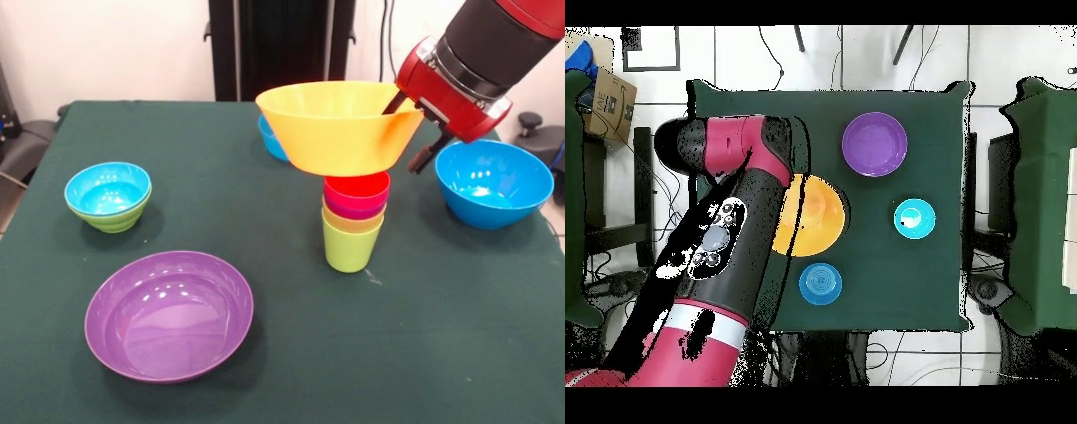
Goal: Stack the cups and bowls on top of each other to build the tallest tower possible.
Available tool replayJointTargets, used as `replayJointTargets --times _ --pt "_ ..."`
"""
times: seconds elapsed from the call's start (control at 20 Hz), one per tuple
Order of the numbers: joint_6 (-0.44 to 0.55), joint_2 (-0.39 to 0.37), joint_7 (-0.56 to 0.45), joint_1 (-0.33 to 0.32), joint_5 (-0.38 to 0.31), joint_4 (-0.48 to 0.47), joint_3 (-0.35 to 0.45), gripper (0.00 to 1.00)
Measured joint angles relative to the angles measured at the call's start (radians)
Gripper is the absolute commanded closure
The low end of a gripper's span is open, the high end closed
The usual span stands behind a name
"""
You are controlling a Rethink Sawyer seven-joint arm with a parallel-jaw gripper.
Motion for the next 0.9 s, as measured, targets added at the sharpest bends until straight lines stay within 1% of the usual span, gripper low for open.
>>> replayJointTargets --times 0.2,0.25,0.9 --pt "0.0 0.002 0.0 0.0 0.0 0.0 0.0 0.0" --pt "0.0 0.002 0.0 0.0 0.0 0.0 0.0 1.0" --pt "0.0 0.009 0.0 0.0 0.012 0.0 0.0 1.0"
